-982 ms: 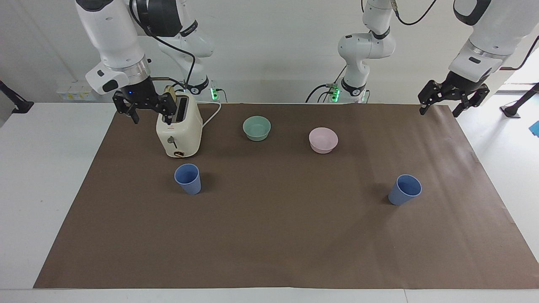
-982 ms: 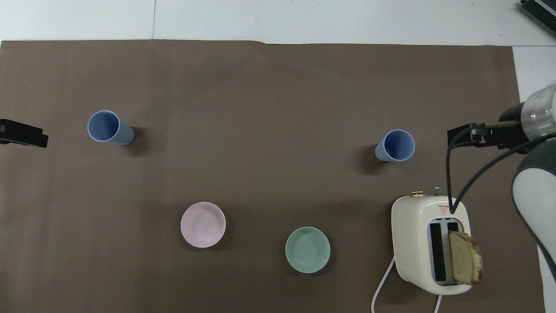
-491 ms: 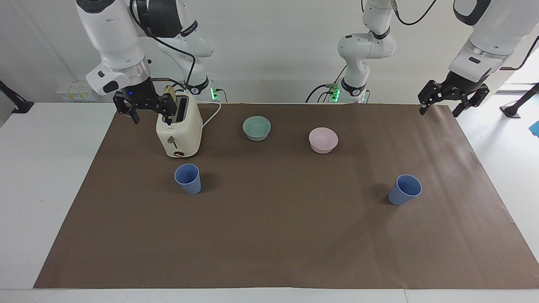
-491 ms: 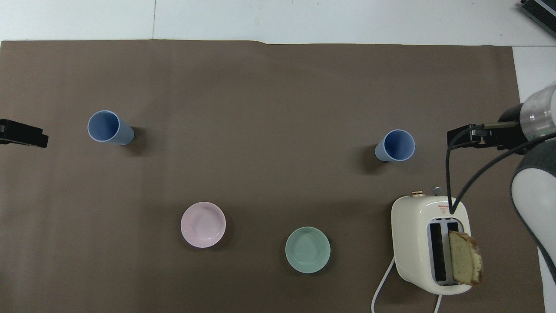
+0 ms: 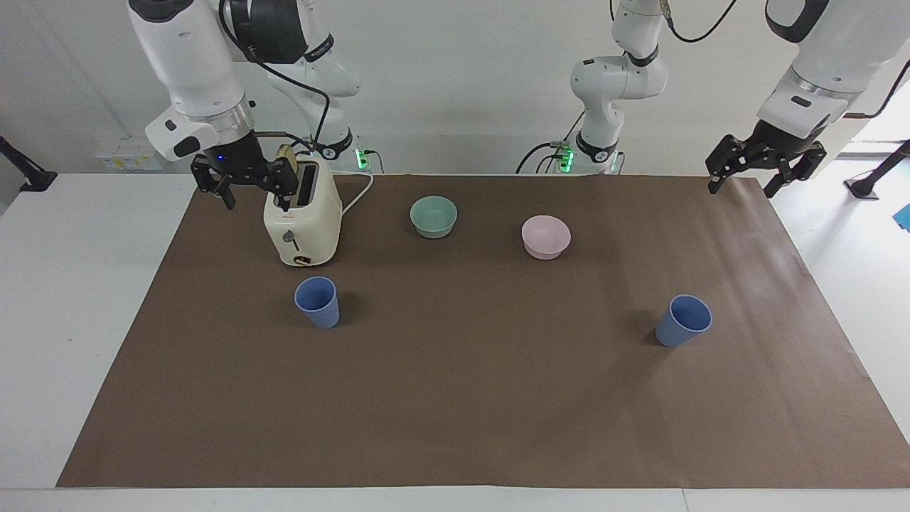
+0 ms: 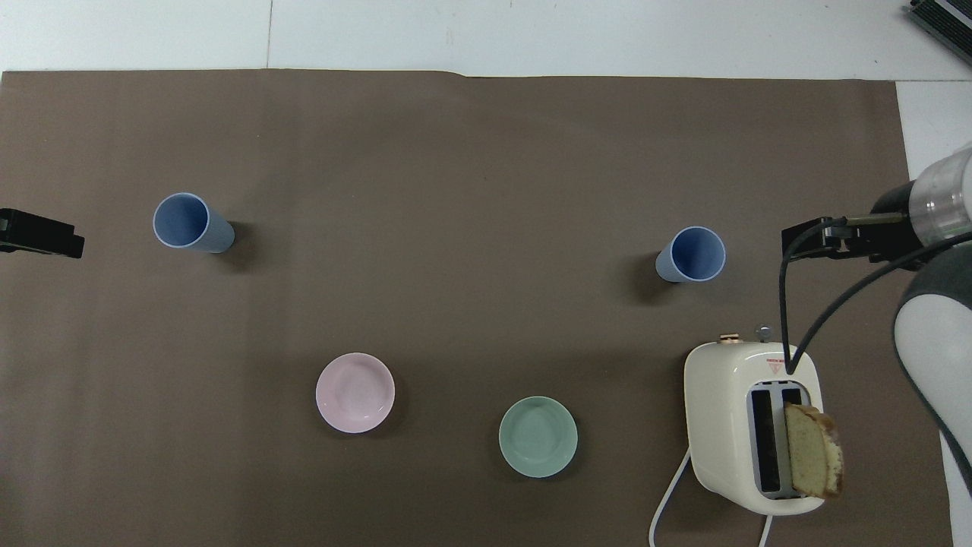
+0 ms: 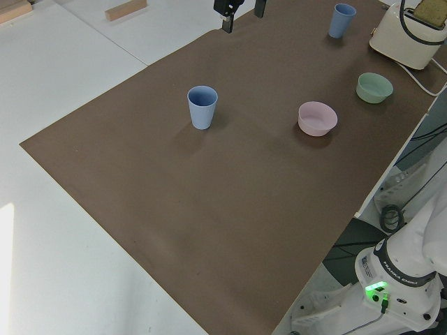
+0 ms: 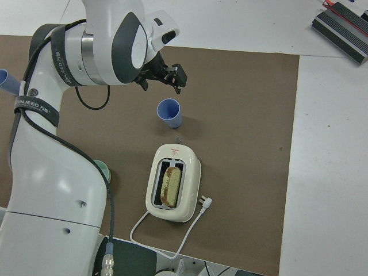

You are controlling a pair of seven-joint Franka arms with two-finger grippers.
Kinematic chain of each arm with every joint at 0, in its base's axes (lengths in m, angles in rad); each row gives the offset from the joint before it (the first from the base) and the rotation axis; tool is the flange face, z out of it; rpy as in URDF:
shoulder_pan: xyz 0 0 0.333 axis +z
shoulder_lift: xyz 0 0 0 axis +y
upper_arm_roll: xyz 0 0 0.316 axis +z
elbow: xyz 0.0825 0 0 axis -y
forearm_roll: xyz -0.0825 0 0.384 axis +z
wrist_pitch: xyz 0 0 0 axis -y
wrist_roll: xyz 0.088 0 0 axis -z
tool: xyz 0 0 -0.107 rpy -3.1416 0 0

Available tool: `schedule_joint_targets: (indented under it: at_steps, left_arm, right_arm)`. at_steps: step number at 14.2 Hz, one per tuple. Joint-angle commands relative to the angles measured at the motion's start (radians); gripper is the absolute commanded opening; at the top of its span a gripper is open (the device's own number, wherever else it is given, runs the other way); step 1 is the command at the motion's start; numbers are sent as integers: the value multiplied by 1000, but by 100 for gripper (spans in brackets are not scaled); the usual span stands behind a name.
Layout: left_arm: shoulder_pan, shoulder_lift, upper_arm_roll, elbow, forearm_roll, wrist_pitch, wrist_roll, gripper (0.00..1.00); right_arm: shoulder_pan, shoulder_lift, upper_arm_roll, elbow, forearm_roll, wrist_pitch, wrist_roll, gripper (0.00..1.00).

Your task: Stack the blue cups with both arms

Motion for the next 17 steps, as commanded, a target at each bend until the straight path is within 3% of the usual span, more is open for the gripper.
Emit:
schedule_joint_targets:
  at_steps: [1,17]
  left_arm:
    - [-15,-20,10,-20,-6,-2,-4,100]
    - [0,-20,10,-26,-6,18,5,100]
  right_arm:
    - [-18,-30,4,-34,10,24,-31,100]
    - [-18,-28,4,-34,10,22,-33,100]
